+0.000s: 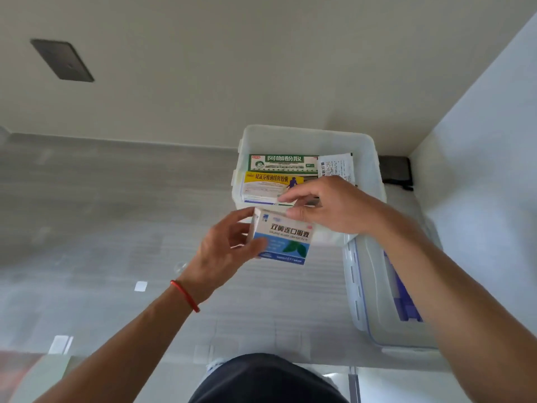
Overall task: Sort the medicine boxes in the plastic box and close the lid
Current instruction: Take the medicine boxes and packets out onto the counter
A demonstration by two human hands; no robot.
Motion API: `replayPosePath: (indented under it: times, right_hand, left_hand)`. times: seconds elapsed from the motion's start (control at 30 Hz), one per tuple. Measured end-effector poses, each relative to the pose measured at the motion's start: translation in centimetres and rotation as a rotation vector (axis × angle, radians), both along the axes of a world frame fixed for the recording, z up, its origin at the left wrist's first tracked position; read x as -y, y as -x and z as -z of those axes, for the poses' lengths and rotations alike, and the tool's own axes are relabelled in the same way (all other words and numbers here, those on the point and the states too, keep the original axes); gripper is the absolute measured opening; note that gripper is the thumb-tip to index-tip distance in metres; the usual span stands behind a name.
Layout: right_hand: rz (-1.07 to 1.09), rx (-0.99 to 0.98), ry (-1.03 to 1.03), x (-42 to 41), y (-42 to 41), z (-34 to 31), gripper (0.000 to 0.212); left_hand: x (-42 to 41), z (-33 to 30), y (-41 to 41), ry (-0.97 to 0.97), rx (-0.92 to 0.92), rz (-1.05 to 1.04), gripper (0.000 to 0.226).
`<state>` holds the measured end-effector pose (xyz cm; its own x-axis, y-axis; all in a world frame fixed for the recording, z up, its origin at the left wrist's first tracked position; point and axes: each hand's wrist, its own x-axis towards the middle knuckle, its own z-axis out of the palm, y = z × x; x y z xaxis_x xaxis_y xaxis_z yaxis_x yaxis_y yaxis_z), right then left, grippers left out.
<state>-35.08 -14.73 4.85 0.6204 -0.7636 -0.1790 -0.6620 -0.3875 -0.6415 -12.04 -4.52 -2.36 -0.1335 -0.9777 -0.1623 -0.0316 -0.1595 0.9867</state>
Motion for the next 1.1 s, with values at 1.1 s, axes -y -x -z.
replayPosePath:
  times: [1.1]
  right_hand:
    - [0.145, -0.375, -0.017, 8.6, -5.6, 7.6, 0.085]
  left_hand:
    - [9.2, 1.2, -0.9, 0.519, 0.898, -0.211, 0.04]
